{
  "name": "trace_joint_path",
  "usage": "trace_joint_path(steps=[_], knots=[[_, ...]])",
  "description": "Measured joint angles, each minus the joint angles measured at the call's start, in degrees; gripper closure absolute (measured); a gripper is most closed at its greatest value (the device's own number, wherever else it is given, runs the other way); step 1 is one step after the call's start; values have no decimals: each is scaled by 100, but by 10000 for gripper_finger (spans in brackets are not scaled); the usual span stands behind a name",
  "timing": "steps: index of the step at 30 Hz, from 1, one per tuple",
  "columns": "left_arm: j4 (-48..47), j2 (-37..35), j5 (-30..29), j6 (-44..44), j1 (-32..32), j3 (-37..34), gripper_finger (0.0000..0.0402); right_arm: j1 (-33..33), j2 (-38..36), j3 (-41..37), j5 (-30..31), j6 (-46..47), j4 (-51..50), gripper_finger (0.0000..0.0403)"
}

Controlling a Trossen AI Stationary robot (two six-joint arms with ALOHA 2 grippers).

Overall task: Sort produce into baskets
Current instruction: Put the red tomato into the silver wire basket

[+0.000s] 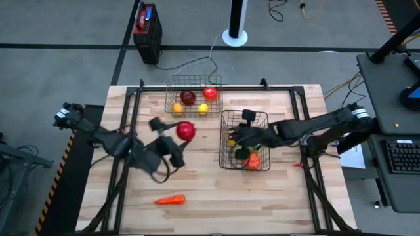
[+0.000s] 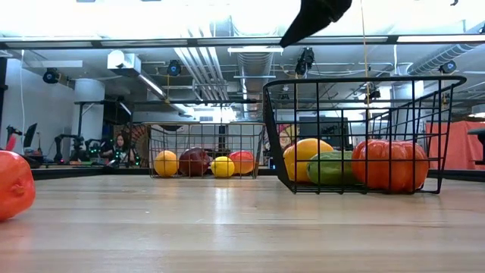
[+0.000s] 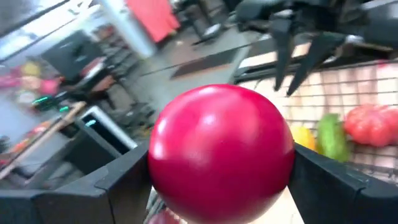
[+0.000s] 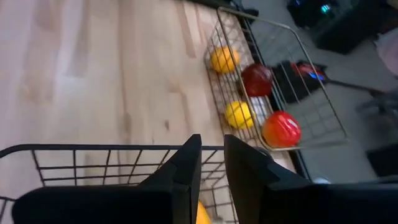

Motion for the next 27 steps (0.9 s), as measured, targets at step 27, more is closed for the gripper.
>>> trace_joint_path(steps=[27], knots=[[11715, 814, 6553, 492, 1905, -3609, 105, 1, -996, -1624, -1697, -1813, 4105, 339]])
